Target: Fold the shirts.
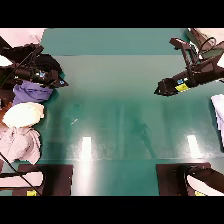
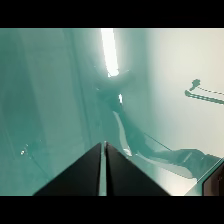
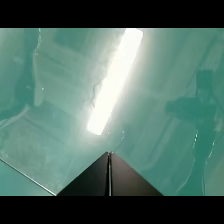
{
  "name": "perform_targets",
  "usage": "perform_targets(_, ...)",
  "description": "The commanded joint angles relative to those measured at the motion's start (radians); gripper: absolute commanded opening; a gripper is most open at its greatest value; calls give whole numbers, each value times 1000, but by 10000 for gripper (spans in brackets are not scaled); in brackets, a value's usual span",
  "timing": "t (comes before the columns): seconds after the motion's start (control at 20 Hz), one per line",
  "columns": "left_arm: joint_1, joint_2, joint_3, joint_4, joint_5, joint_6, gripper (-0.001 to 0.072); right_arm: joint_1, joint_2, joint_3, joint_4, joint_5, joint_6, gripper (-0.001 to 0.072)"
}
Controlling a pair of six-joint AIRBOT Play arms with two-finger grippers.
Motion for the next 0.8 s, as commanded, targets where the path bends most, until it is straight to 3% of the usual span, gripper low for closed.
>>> perform_targets(0.0,1,0,1,0,0,0,65,2,0,1,0,-42,0,21)
perform_targets(0.6,1,0,1,-6,8,-1,65,2,0,1,0,-82,0,20)
perform_targets(0.75,1,0,1,-105,41,0,65,2,-1,1,1,-86,0,20)
